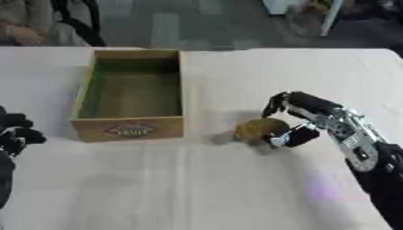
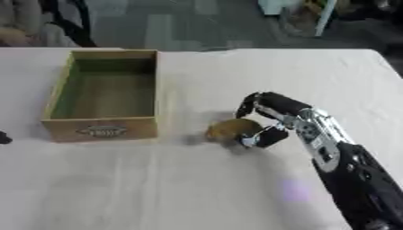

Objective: Pick up objects on the table and place them in the box.

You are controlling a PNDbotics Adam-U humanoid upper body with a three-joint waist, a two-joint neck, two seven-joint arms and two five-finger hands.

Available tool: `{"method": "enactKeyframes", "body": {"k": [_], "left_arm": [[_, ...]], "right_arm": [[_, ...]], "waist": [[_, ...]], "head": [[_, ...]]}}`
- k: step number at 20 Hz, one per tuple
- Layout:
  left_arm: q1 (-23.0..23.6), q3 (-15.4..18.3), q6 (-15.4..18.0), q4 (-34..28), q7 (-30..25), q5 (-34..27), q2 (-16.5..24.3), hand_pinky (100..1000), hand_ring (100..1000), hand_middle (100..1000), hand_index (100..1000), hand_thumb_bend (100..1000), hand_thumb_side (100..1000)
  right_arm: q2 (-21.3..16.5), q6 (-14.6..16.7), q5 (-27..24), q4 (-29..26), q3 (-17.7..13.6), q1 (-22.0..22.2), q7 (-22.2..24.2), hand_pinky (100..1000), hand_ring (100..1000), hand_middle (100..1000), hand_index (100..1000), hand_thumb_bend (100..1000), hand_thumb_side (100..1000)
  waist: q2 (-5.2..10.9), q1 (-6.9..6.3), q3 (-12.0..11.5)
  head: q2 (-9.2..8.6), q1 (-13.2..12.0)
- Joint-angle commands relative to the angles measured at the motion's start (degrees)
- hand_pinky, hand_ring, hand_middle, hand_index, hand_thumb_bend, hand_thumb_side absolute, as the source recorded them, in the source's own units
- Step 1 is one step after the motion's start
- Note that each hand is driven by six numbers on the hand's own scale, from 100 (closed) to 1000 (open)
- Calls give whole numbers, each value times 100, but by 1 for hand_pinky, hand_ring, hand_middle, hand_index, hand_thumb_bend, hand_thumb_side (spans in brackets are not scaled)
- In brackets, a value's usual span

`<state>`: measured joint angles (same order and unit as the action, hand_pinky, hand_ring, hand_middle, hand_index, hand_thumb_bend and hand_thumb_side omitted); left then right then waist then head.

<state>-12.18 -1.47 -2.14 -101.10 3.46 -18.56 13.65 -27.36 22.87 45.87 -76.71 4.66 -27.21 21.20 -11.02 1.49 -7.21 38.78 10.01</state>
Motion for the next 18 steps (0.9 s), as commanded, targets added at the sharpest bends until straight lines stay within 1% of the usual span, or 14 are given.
{"method": "enactKeyframes", "body": {"k": [1, 3, 5, 9, 10, 11, 15, 16, 17, 18], "left_arm": [[-61, 27, 6, -48, -13, -18, 119, 559, 504, 509, 599, 229, 613], [-64, 27, 6, -48, -13, -18, 118, 559, 504, 509, 599, 229, 613], [-65, 27, 7, -48, -12, -18, 118, 559, 504, 509, 599, 229, 613], [-65, 27, 7, -49, -11, -19, 118, 559, 504, 509, 599, 228, 613], [-64, 27, 7, -49, -11, -19, 119, 559, 504, 509, 599, 229, 612], [-65, 27, 6, -49, -11, -18, 119, 559, 504, 509, 599, 227, 612], [-54, 19, 3, -48, -18, -18, 121, 559, 504, 509, 599, 227, 612], [-52, 17, 2, -47, -19, -18, 123, 559, 504, 509, 599, 227, 612], [-50, 15, 1, -46, -21, -17, 125, 559, 504, 509, 599, 227, 611], [-47, 11, -1, -45, -24, -17, 126, 559, 504, 509, 599, 227, 611]], "right_arm": [[-68, -5, 75, -155, -35, -87, -181, 581, 563, 478, 524, 209, 408], [-65, -7, 89, -159, -34, -88, -289, 564, 535, 443, 474, 165, 409], [-59, -13, 92, -159, -42, -89, -399, 545, 512, 412, 438, 151, 394], [-57, -20, 40, -177, -60, -150, -599, 535, 503, 398, 425, 133, 379], [-62, -17, 11, -190, -62, -199, -632, 533, 501, 396, 423, 100, 418], [-72, 2, 8, -214, -62, -258, -660, 533, 501, 395, 423, 124, 370], [-78, 24, -285, -220, -12, -677, -659, 529, 498, 393, 422, 116, 345], [-75, 33, -365, -207, 10, -786, -636, 529, 498, 393, 421, 100, 464], [-62, 47, -450, -184, 41, -923, -603, 529, 497, 392, 420, 113, 337], [-44, 62, -525, -157, 73, -1064, -568, 529, 497, 391, 418, 116, 335]], "waist": [[76, -11, 1], [76, -12, 6], [77, -14, 11], [82, -19, 19], [85, -20, 21], [89, -21, 22], [118, -20, 22], [124, -19, 20], [131, -18, 17], [138, -16, 11]], "head": [[0, 11], [-2, 12], [-6, 10], [-4, 2], [-4, 1], [-4, 0], [-2, 5], [0, 8], [3, 13], [4, 15]]}}
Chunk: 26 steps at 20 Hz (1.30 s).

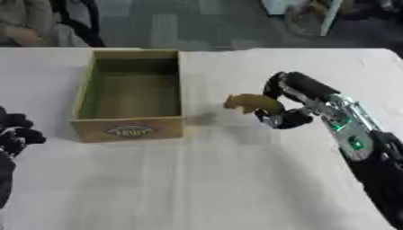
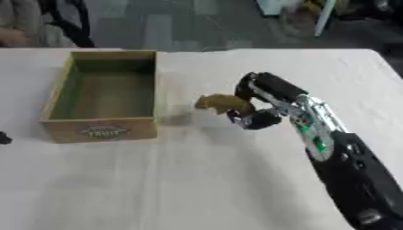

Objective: Pick up objects on the table and place them in the box.

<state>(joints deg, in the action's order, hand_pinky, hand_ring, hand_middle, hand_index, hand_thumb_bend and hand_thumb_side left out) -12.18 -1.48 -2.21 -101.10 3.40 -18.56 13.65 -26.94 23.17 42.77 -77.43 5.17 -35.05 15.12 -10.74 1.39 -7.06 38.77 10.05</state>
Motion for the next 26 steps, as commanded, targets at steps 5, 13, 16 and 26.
{"method": "enactKeyframes", "body": {"k": [5, 13, 16, 26], "left_arm": [[-30, -14, -3, -37, -40, -19, 118, 559, 504, 509, 599, 227, 612], [-12, -97, -31, -22, -114, -46, 73, 559, 504, 508, 599, 228, 611], [-22, -133, -43, -18, -149, -58, 51, 558, 503, 508, 598, 229, 611], [-172, -296, -105, -36, -301, -106, -35, 558, 503, 508, 598, 225, 611]], "right_arm": [[161, 116, -366, 227, 206, -1066, 211, 531, 494, 390, 412, 126, 334], [957, 250, -126, 1252, 361, -2123, 243, 533, 495, 396, 408, 135, 320], [1270, 287, 88, 1658, 356, -2390, 193, 535, 496, 399, 409, 138, 328], [2103, 178, 1292, 3080, 9, -2763, -244, 536, 501, 404, 415, 133, 329]], "waist": [[148, -3, -60], [223, -42, -256], [230, -56, -354], [142, -128, -923]], "head": [[22, 25], [65, 132], [77, 199], [25, 578]]}}
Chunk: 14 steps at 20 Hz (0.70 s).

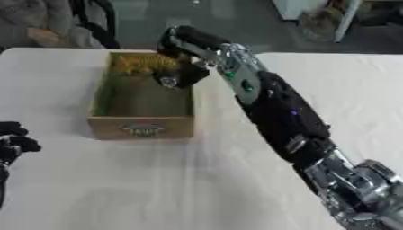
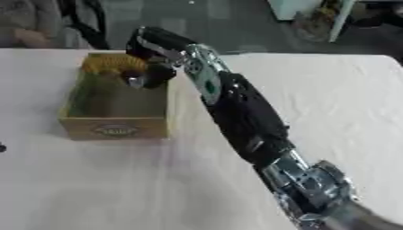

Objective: Pick up objects on the table and place them in the box.

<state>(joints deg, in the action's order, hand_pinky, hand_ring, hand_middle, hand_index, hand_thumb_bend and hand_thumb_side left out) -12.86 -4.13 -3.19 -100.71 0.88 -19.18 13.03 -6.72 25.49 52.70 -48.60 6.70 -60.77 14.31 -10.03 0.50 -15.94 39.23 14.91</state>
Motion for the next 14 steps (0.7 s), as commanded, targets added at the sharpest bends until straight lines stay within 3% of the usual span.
{"method": "enactKeyframes", "body": {"k": [1, 2, 3, 9, 14], "left_arm": [[-115, -46, -13, -78, -65, -48, 25, 558, 502, 507, 598, 225, 611], [-123, -57, -19, -80, -76, -52, 23, 558, 502, 508, 597, 208, 626], [-131, -66, -25, -81, -85, -56, 21, 558, 502, 507, 597, 226, 612], [-161, -101, -46, -87, -120, -68, 12, 559, 502, 507, 597, 227, 612], [-167, -118, -55, -86, -136, -71, 10, 559, 502, 507, 597, 228, 612]], "right_arm": [[119, -109, 443, 309, -203, -205, -255, 537, 503, 406, 417, 136, 330], [152, -170, 590, 412, -259, -221, -368, 540, 508, 413, 422, 112, 291], [179, -248, 751, 505, -312, -239, -505, 546, 514, 419, 430, 156, 343], [309, -739, 1807, 897, -498, -325, -1544, 581, 570, 481, 508, 235, 385], [371, -834, 2465, 1030, -492, -320, -2031, 622, 633, 553, 628, 334, 437]], "waist": [[59, -42, -95], [48, -45, -143], [35, -48, -190], [-14, -57, -330], [-25, -60, -347]], "head": [[-28, 121], [-32, 144], [-39, 167], [-52, 224], [-53, 225]]}}
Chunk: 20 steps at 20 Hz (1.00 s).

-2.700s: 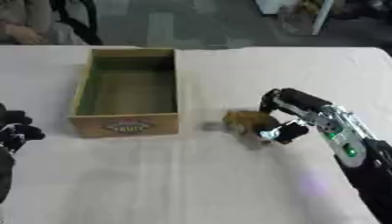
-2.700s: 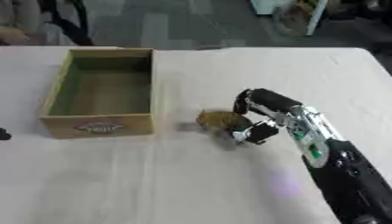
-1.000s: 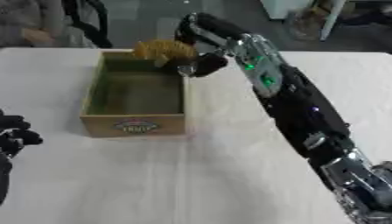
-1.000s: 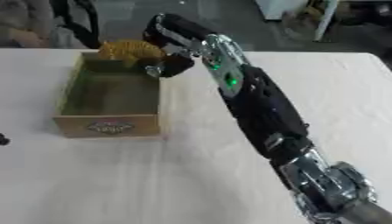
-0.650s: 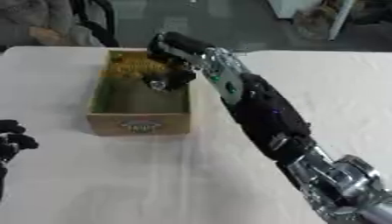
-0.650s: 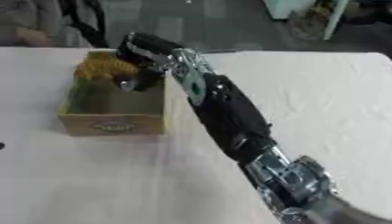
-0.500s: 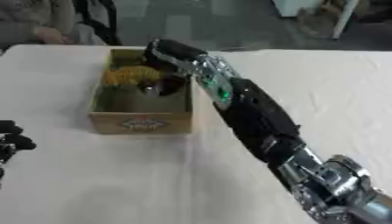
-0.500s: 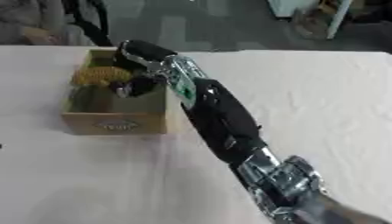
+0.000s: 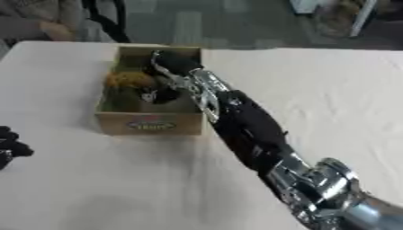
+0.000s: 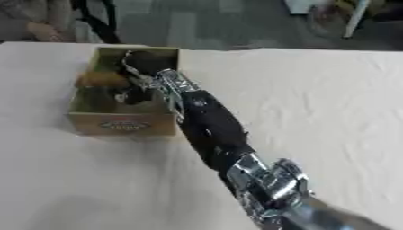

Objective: Pick up objects on the table and place them in the box.

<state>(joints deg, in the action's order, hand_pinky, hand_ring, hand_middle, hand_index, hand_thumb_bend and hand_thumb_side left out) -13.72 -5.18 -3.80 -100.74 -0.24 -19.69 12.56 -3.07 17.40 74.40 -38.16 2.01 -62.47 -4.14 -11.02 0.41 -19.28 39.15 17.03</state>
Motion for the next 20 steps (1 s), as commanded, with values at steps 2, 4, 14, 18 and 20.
{"method": "enactKeyframes", "body": {"k": [2, 4, 14, 18, 20], "left_arm": [[-81, -13, 6, -85, -24, -21, 55, 559, 502, 507, 597, 228, 612], [-81, -15, 5, -85, -27, -21, 54, 559, 502, 507, 597, 228, 611], [-80, 31, 24, -92, 11, -10, 56, 560, 501, 507, 596, 233, 606], [-60, 77, 42, -91, 56, 1, 63, 560, 501, 507, 596, 235, 606], [-44, 102, 53, -89, 78, 9, 69, 560, 501, 507, 596, 236, 605]], "right_arm": [[20, 0, 517, 3, 3, -141, -182, 661, 688, 610, 695, 380, 475], [32, 30, 697, 6, 15, -136, -85, 698, 738, 671, 745, 421, 493], [-109, 319, 288, -449, 50, -199, 540, 781, 844, 845, 863, 388, 355], [-264, 318, -911, -691, -35, -226, 569, 716, 801, 786, 837, 100, 186], [-411, 262, -1834, -879, -3, -217, 600, 690, 777, 751, 820, 100, 142]], "waist": [[77, -55, -12], [82, -58, -9], [102, -42, 78], [107, -22, 203], [115, -11, 275]], "head": [[-49, 13], [-48, 16], [-91, -76], [-108, -182], [-111, -242]]}}
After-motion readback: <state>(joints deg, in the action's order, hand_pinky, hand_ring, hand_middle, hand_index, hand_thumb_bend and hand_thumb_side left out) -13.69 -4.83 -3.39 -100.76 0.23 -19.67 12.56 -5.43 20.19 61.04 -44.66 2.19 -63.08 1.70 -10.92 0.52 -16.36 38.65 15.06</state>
